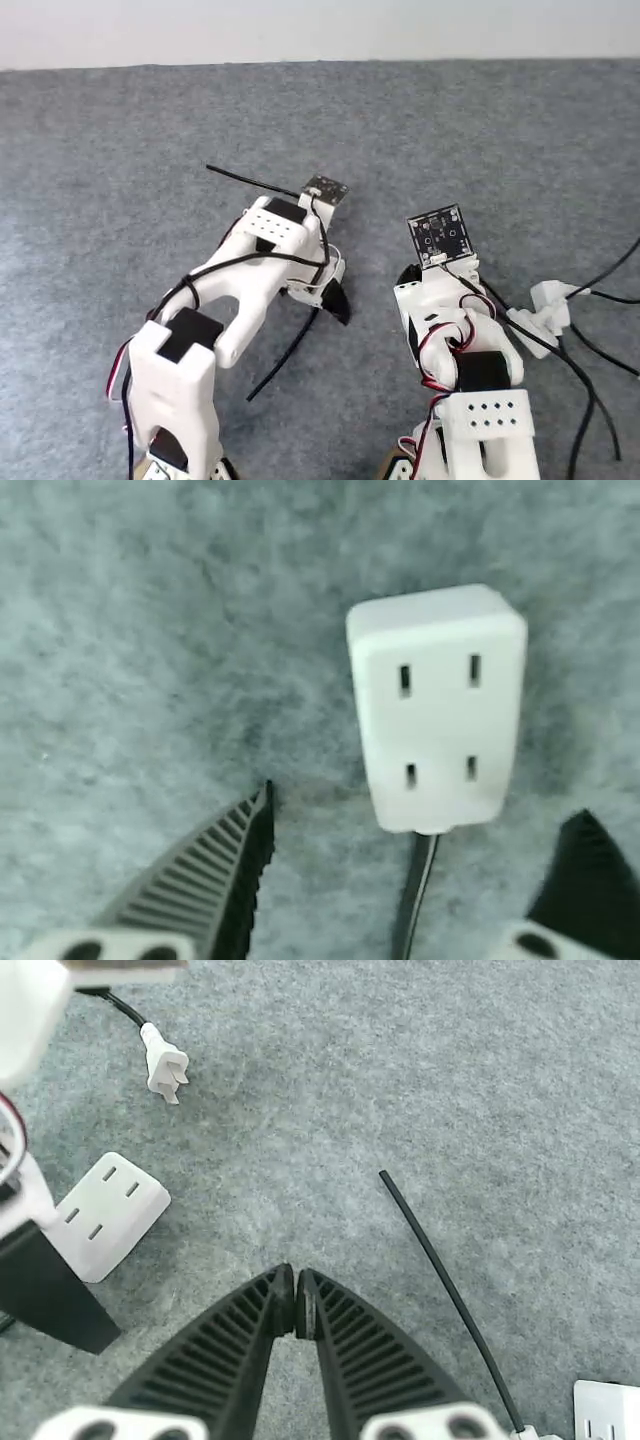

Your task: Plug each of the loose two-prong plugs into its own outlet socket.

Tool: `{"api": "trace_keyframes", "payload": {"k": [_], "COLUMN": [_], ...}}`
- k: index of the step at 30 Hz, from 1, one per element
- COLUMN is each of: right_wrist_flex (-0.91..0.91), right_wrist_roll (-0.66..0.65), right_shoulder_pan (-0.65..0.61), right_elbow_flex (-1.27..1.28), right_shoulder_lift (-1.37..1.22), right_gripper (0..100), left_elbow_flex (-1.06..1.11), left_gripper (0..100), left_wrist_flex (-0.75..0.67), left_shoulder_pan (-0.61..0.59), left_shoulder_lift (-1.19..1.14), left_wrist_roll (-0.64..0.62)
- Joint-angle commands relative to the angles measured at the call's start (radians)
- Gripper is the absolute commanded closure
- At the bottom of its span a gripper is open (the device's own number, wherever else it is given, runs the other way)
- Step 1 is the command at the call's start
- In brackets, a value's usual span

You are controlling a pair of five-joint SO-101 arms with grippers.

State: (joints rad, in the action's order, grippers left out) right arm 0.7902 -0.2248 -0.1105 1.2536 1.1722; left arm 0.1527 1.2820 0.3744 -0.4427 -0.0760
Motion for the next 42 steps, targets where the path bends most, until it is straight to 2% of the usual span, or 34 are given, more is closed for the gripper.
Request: {"api": "trace_keyframes", "payload": {"k": [1,5,8,12,18,24,29,36,39,42], "right_wrist_flex": [-0.012,-0.012,-0.012,-0.012,-0.012,-0.012,-0.012,-0.012,-0.012,-0.012], "right_wrist_roll": [-0.011,-0.011,-0.011,-0.011,-0.011,-0.011,-0.011,-0.011,-0.011,-0.011], "right_shoulder_pan": [0.004,0.005,0.005,0.007,0.005,0.005,0.005,0.007,0.008,0.008], "right_elbow_flex": [-0.011,-0.011,-0.011,-0.011,-0.011,-0.011,-0.012,-0.014,-0.014,-0.014], "right_shoulder_lift": [0.018,0.018,0.018,0.018,0.018,0.018,0.018,0.018,0.018,0.018], "right_gripper": [99.0,99.0,99.0,99.0,99.0,99.0,99.0,99.0,99.0,99.0], "left_elbow_flex": [0.019,0.019,0.018,-0.005,-0.131,-0.197,-0.197,-0.199,-0.199,-0.197], "left_gripper": [72,90,99,98,98,98,97,78,73,71], "left_wrist_flex": [-0.011,-0.032,-0.043,-0.04,0.04,0.084,0.078,0.078,0.087,0.087], "left_shoulder_pan": [0.054,0.098,0.114,0.126,0.124,0.124,0.118,0.126,0.126,0.127], "left_shoulder_lift": [0.041,0.04,0.041,0.041,0.031,0.029,0.029,0.029,0.029,0.029], "left_wrist_roll": [-0.091,-0.169,-0.245,-0.388,-0.516,-0.598,-0.601,-0.609,-0.707,-0.753]}}
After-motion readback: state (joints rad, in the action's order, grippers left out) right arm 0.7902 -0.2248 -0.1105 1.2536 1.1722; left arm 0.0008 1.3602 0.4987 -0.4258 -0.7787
